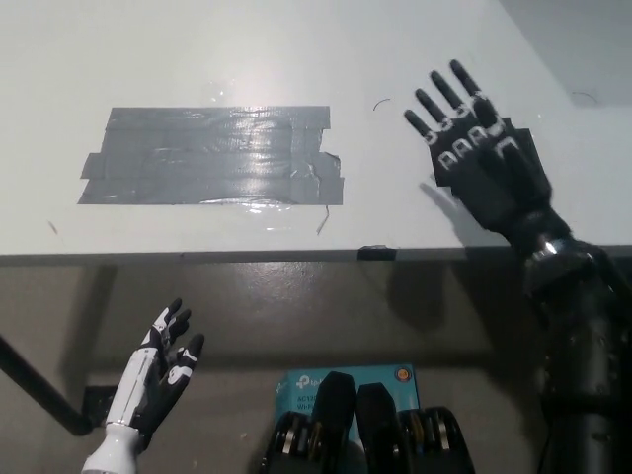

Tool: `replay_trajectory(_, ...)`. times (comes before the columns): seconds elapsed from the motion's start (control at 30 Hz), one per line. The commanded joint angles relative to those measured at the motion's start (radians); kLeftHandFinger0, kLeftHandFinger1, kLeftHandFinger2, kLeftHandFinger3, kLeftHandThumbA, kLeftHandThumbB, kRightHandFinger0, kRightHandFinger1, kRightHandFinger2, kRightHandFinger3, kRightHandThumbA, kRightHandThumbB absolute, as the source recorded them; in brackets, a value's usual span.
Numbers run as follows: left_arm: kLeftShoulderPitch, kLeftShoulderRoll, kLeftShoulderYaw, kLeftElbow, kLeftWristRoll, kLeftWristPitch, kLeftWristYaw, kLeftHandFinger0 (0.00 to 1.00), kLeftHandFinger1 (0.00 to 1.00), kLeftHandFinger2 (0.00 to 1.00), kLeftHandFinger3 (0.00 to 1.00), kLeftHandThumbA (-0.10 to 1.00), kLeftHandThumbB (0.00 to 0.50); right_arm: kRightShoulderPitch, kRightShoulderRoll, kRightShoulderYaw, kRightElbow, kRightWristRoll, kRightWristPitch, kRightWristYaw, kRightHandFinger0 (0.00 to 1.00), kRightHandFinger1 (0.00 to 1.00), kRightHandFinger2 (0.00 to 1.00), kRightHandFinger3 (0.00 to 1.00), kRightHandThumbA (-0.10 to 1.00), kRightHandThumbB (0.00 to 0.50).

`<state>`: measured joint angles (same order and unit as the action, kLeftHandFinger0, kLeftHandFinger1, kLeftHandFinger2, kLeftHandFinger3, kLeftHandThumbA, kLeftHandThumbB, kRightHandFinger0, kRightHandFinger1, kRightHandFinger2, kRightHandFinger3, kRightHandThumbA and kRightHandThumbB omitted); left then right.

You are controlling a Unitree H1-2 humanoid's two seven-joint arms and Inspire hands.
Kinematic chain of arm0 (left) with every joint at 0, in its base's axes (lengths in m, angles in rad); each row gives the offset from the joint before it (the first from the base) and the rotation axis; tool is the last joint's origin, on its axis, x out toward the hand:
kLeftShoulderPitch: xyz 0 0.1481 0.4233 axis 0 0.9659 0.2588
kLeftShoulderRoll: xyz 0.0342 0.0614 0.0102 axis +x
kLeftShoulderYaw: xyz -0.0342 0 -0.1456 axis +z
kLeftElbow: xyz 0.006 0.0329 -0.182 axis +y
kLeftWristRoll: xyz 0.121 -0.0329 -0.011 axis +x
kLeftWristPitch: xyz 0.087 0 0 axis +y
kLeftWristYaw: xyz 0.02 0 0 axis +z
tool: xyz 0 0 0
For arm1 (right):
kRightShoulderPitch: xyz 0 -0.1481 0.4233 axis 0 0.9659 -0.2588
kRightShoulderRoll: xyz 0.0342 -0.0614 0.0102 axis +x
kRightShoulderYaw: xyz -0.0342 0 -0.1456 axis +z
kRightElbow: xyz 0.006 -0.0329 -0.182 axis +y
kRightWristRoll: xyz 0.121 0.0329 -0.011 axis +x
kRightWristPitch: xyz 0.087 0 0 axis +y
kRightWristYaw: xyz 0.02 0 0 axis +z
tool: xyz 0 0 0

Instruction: An orange duster is kept infront of the robot in the middle of the table and the robot extends its right arm to grab the duster, picks it up and hands it to a person

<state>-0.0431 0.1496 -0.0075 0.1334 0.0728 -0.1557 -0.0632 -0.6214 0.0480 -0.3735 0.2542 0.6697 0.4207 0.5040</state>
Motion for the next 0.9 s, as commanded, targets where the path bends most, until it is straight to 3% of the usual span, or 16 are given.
replay_trajectory(0.0,-0.036,0.025,0.003,-0.026,-0.007,-0.003,-0.016,0.86,1.0,1.0,1.0,0.72,0.121,0.168,-0.079,0.102,-0.594,0.046,0.03,0.048,1.0,1.0,1.0,1.0,0.89,0.5)
replay_trajectory(0.07,-0.039,0.025,0.0,-0.02,-0.005,-0.003,-0.018,0.86,1.0,1.0,1.0,0.71,0.118,0.22,-0.102,0.107,-0.673,0.06,0.04,0.057,1.0,1.0,1.0,1.0,0.9,0.492)
replay_trajectory(0.13,-0.038,0.022,-0.004,-0.011,-0.005,-0.009,-0.02,0.87,1.0,1.0,1.0,0.71,0.106,0.329,-0.142,0.117,-0.751,0.068,0.037,0.092,1.0,1.0,1.0,1.0,0.88,0.445)
replay_trajectory(0.3,-0.008,0.019,-0.009,-0.013,-0.002,-0.014,-0.02,0.87,1.0,1.0,1.0,0.75,0.123,0.489,-0.129,0.15,-0.75,-0.084,-0.075,0.073,1.0,1.0,1.0,1.0,1.0,0.409)
replay_trajectory(0.33,-0.003,0.019,-0.01,-0.012,0.002,-0.018,-0.019,0.89,1.0,1.0,1.0,0.8,0.141,0.518,-0.124,0.163,-0.727,-0.181,-0.139,0.049,1.0,1.0,1.0,1.0,1.0,0.343)
replay_trajectory(0.4,0.011,0.017,-0.013,-0.015,0.005,-0.02,-0.019,0.91,1.0,1.0,1.0,0.84,0.157,0.564,-0.113,0.192,-0.666,-0.412,-0.309,-0.014,1.0,1.0,1.0,1.0,1.0,0.277)
replay_trajectory(0.43,0.014,0.017,-0.013,-0.016,0.004,-0.02,-0.019,0.91,1.0,1.0,1.0,0.84,0.157,0.57,-0.114,0.2,-0.65,-0.462,-0.352,-0.028,1.0,1.0,1.0,1.0,1.0,0.277)
replay_trajectory(0.5,0.022,0.015,-0.017,-0.001,-0.001,-0.046,-0.022,0.94,1.0,1.0,1.0,0.88,0.155,0.586,-0.137,0.258,-0.541,-0.75,-0.52,-0.155,1.0,1.0,1.0,1.0,0.96,0.244)
replay_trajectory(0.67,0.024,0.005,-0.02,0.012,0.005,-0.054,-0.013,0.98,1.0,1.0,1.0,0.92,0.154,0.583,-0.151,0.302,-0.381,-0.864,-0.591,-0.263,1.0,1.0,1.0,1.0,0.94,0.232)
replay_trajectory(0.73,0.024,0.005,-0.018,0.015,0.009,-0.05,-0.01,1.0,1.0,1.0,1.0,0.93,0.168,0.569,-0.156,0.324,-0.293,-0.889,-0.616,-0.307,1.0,1.0,1.0,1.0,0.88,0.196)
replay_trajectory(0.87,0.027,0.009,-0.02,0.019,0.021,-0.054,-0.007,1.0,1.0,1.0,1.0,0.95,0.175,0.57,-0.173,0.351,-0.228,-0.921,-0.615,-0.351,1.0,1.0,1.0,1.0,0.86,0.188)
